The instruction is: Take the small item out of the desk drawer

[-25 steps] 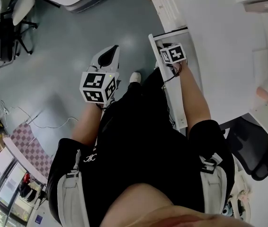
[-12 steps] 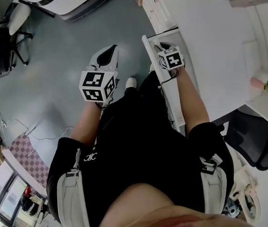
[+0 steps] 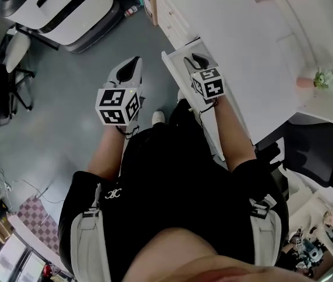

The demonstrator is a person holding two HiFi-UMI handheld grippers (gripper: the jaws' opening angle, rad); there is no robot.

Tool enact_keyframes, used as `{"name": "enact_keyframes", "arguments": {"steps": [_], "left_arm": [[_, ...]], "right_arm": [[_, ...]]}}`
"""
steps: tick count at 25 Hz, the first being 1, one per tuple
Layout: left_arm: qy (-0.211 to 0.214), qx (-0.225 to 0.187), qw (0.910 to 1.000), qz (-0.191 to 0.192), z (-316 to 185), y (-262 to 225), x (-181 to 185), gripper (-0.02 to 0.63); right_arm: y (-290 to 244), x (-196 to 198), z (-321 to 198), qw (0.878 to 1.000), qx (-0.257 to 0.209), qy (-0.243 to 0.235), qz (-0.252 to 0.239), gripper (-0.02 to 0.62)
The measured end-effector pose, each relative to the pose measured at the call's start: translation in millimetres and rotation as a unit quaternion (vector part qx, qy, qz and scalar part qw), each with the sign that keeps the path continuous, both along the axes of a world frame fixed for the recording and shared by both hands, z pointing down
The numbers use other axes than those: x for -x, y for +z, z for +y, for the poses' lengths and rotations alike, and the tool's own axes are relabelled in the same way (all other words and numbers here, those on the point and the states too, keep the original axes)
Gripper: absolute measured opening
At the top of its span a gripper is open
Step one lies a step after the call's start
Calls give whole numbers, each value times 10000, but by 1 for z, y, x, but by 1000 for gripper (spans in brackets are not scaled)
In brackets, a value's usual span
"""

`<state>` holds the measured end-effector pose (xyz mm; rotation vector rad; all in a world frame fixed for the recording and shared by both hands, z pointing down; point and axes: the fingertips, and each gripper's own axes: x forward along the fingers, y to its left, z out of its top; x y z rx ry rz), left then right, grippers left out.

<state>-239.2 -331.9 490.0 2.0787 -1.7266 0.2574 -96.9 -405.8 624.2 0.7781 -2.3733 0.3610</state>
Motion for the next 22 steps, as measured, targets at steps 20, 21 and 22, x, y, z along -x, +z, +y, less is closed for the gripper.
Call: {"name": "enact_keyframes", "arguments": {"steps": [20, 21, 22], "left_arm": [[1787, -1142, 9771, 196, -13, -99, -123, 14], [1886, -1201, 9745, 199, -11, -105, -129, 14], [1976, -1251, 9721, 207, -9, -110, -136, 14]], "right_arm": [[-256, -176, 81, 9013, -2969, 3019, -914, 96], [-262, -188, 86, 8928, -3032, 3197, -933, 97], [-267, -199, 92, 8839, -3086, 3383, -953, 97]]}}
